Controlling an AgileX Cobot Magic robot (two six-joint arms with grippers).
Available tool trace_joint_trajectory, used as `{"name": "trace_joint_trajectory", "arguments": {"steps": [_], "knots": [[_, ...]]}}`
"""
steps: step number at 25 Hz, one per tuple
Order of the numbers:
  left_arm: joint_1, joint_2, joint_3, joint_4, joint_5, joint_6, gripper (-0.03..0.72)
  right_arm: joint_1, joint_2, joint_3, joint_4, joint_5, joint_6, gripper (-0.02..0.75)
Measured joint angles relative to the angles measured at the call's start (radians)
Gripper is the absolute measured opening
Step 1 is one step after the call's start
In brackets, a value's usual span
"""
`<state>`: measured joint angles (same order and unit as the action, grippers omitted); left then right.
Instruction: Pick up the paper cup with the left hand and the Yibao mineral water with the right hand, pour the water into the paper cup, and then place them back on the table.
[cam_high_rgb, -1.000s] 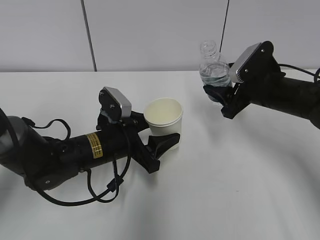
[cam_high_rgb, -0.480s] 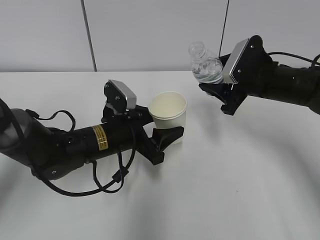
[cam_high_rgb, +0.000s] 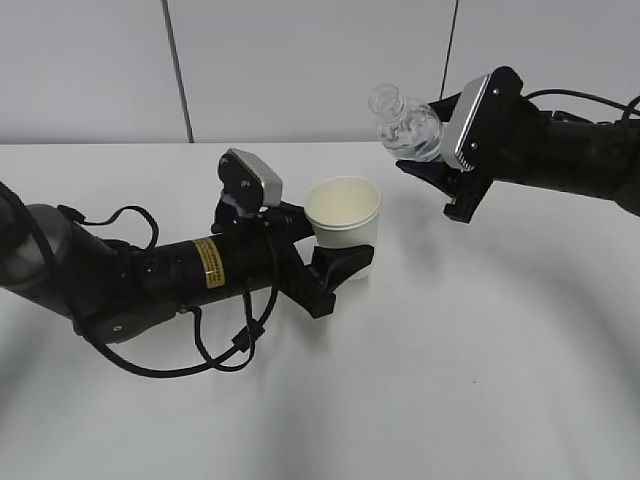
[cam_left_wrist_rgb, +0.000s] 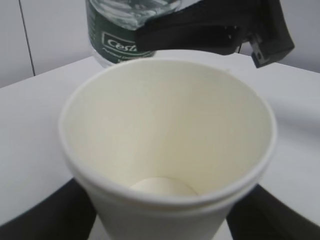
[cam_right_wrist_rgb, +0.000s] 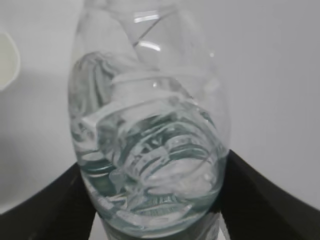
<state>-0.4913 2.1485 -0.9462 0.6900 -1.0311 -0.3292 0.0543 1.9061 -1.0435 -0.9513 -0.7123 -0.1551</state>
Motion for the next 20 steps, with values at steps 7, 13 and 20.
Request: {"name": "trace_joint_trajectory", "arguments": {"steps": [7,13,20], "knots": [[-0.001,0.0,0.0,0.029,0.001,-0.021,0.468,0.0,0.0,0.0,-0.002,0.0,-0.069,0.509],[-0.001,0.0,0.0,0.032,0.002,-0.024,0.468,0.0,0.0,0.0,-0.004,0.0,-0.115,0.509],[-0.001,0.0,0.0,0.033,0.002,-0.028,0.468,0.0,0.0,0.0,-0.004,0.0,-0.172,0.509]]}}
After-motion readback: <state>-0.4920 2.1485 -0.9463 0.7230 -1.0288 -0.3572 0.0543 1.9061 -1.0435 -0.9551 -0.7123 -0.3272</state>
